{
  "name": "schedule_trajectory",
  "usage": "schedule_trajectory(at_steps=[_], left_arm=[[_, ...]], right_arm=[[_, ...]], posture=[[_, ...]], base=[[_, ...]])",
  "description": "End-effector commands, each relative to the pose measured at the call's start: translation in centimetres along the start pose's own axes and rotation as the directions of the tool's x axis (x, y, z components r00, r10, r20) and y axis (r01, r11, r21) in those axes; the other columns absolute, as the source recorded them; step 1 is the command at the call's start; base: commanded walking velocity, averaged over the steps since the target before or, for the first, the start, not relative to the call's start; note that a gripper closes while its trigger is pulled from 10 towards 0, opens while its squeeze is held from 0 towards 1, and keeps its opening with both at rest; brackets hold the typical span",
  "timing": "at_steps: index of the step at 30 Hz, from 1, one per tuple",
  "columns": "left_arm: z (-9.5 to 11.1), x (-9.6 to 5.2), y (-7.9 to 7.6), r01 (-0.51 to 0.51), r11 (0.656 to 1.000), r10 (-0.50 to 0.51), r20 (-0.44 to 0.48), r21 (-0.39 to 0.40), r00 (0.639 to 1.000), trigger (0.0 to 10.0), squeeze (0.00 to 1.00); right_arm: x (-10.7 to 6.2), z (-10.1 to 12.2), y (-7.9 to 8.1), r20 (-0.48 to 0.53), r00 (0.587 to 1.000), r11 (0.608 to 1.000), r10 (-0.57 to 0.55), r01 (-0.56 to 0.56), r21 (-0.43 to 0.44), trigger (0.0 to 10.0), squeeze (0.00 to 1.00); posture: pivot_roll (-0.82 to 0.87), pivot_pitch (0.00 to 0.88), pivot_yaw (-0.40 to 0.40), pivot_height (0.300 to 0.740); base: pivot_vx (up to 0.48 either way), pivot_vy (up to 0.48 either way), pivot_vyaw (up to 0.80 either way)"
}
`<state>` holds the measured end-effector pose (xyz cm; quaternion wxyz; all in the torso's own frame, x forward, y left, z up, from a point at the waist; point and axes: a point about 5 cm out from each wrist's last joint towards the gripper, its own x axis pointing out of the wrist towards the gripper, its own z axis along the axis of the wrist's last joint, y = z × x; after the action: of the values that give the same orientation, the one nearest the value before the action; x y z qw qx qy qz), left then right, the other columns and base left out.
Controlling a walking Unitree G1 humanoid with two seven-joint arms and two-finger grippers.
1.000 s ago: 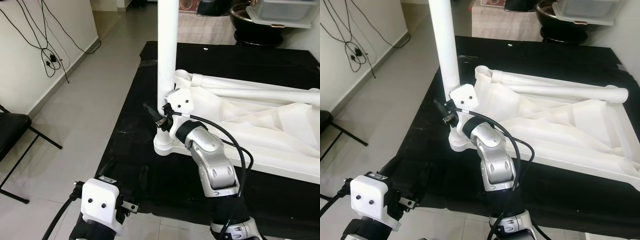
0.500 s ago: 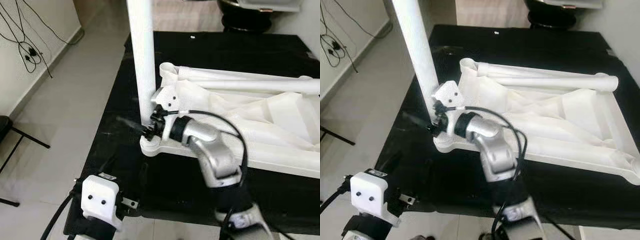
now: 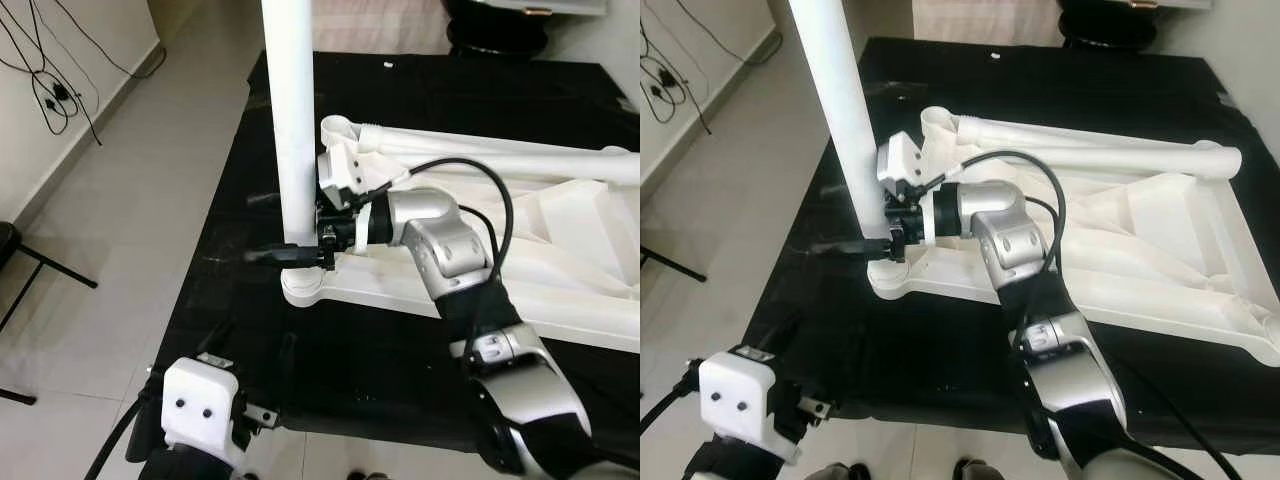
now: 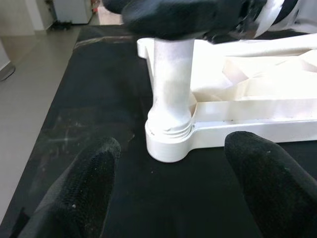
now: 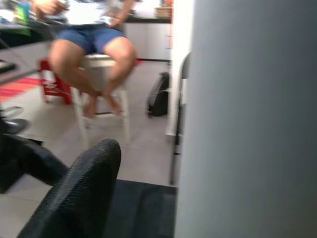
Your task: Building children table
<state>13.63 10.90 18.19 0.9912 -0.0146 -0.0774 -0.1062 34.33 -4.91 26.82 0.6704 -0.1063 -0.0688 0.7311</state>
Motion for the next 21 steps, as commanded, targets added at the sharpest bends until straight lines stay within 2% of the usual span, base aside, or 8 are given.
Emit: schedule_trajectory(at_steps=[1,14,16,17,18,19,20,21], left_arm=[[0.0,-0.2,-0.1,0.0,1.0,0.0,-0.017,0.0,1.0,10.0,0.0],[0.0,-0.5,-0.3,-0.002,1.0,0.002,-0.026,-0.003,1.0,10.0,0.0],[-0.1,-0.5,-0.4,-0.003,1.0,0.002,-0.03,-0.005,1.0,10.0,0.0],[-0.1,-0.5,-0.4,-0.003,1.0,0.002,-0.03,-0.005,1.0,10.0,0.0],[-0.2,-0.5,-0.4,-0.003,1.0,0.003,-0.031,-0.006,1.0,10.0,0.0],[-0.2,-0.5,-0.4,-0.003,1.0,0.003,-0.031,-0.006,1.0,10.0,0.0],[-0.2,-0.6,-0.4,-0.004,1.0,0.004,-0.032,-0.007,0.999,10.0,0.0],[-0.2,-0.6,-0.4,-0.004,1.0,0.004,-0.032,-0.007,0.999,10.0,0.0]], right_arm=[[0.7,0.1,0.3,0.023,0.997,0.997,0.079,-0.079,-0.008,0.0,0.0],[0.3,0.5,-0.4,0.037,0.984,0.984,0.176,-0.176,-0.012,0.0,0.0],[-0.3,-0.1,-0.6,0.022,0.997,0.997,0.08,-0.08,-0.019,0.0,0.0],[-0.3,-0.1,-0.6,0.022,0.997,0.997,0.08,-0.08,-0.019,0.0,0.0],[-0.5,-0.9,-0.6,-0.003,0.999,0.999,-0.036,0.036,-0.012,0.0,0.0],[-0.5,-0.9,-0.6,-0.003,0.999,0.999,-0.036,0.036,-0.012,0.0,0.0],[-0.3,-2.3,-0.2,-0.034,0.972,0.972,-0.231,0.233,0.045,0.0,0.0],[-0.3,-2.3,-0.2,-0.034,0.972,0.972,-0.231,0.233,0.045,0.0,0.0]], posture=[[0.15,0.244,-0.058,0.74],[0.14,0.248,-0.055,0.74],[0.13,0.24,-0.06,0.74],[0.13,0.24,-0.06,0.74],[0.12,0.235,-0.066,0.74],[0.12,0.235,-0.066,0.74],[0.12,0.227,-0.083,0.74],[0.12,0.227,-0.083,0.74]], base=[[0.0,0.0,0.0],[0.0,0.0,0.0],[0.0,0.0,0.0],[0.0,0.0,0.0],[0.0,0.0,0.0],[0.0,0.0,0.0],[0.0,0.0,0.0],[0.0,0.0,0.0]])
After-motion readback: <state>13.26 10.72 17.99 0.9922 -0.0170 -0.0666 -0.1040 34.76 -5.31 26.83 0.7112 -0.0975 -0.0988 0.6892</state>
